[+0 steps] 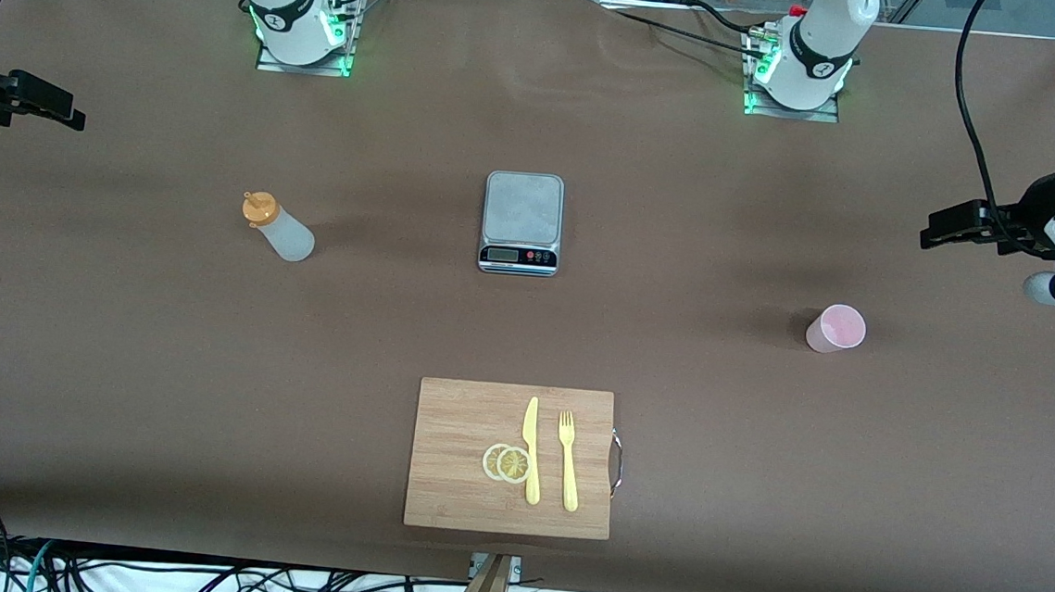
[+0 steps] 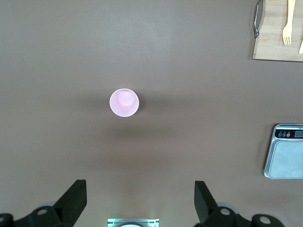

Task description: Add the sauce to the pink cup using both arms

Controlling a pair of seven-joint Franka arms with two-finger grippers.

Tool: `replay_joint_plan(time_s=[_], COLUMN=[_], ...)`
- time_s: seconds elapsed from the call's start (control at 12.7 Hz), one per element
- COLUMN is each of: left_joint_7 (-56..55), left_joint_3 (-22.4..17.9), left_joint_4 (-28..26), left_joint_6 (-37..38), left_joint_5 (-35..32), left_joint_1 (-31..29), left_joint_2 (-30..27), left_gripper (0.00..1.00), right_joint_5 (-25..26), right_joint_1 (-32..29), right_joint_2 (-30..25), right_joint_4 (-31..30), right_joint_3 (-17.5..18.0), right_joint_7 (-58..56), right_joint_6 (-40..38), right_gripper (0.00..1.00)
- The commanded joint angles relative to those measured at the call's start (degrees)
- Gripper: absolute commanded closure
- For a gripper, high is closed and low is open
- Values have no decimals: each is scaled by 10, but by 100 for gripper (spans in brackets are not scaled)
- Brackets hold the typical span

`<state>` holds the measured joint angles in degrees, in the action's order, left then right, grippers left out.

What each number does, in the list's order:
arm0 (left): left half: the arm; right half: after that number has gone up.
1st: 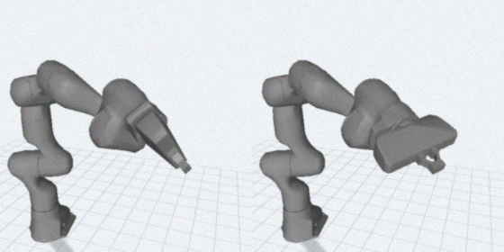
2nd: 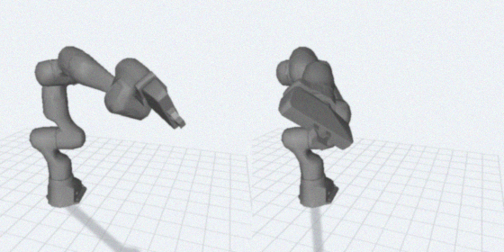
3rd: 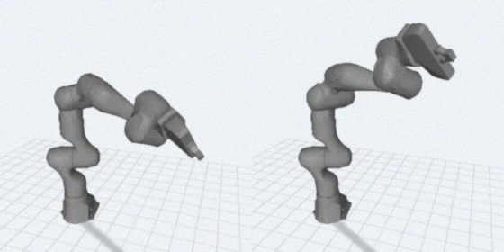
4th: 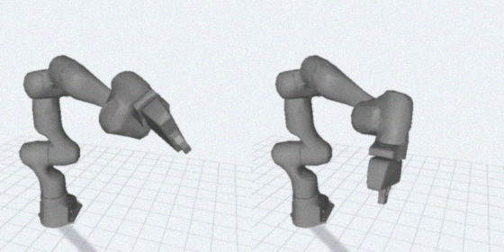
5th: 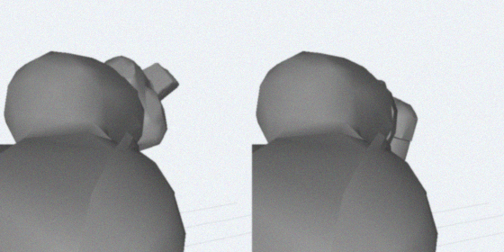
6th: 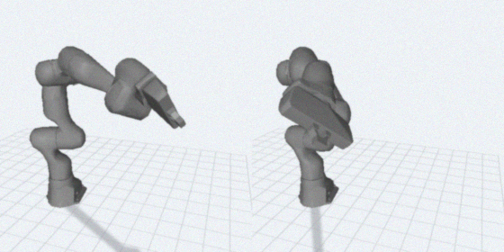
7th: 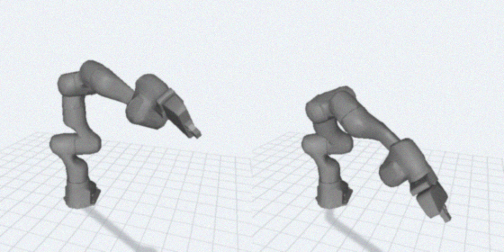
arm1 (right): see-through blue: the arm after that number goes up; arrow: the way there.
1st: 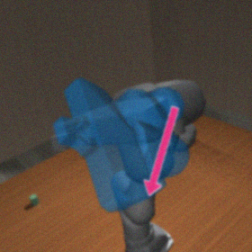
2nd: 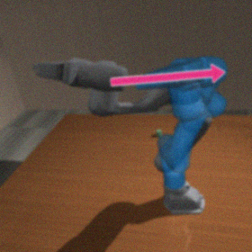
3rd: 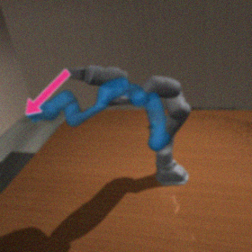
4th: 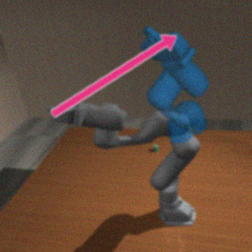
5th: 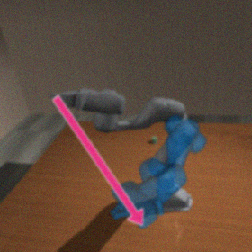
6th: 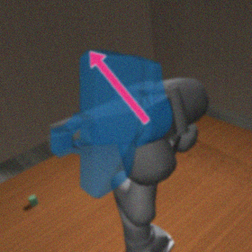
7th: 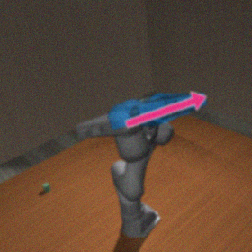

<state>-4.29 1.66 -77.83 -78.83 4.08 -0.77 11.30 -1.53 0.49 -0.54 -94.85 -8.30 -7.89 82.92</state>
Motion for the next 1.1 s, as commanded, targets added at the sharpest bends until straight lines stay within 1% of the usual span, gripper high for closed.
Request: replay_joint_plan(time_s=[0.0, 1.03], left_joint_7=[-1, -3], left_joint_3=[0, 0], left_joint_4=[2, 2], left_joint_6=[5, 5], left_joint_5=[-13, -14], left_joint_1=[0, 6], left_joint_2=[0, 2], left_gripper=[0, 0], right_joint_5=[-3, -3], right_joint_1=[-6, -6], right_joint_2=[3, 3], right_joint_4=[9, 9], right_joint_3=[2, 2], right_joint_7=[-2, -2], right_joint_6=[-5, -5], right_gripper=[0, 0])
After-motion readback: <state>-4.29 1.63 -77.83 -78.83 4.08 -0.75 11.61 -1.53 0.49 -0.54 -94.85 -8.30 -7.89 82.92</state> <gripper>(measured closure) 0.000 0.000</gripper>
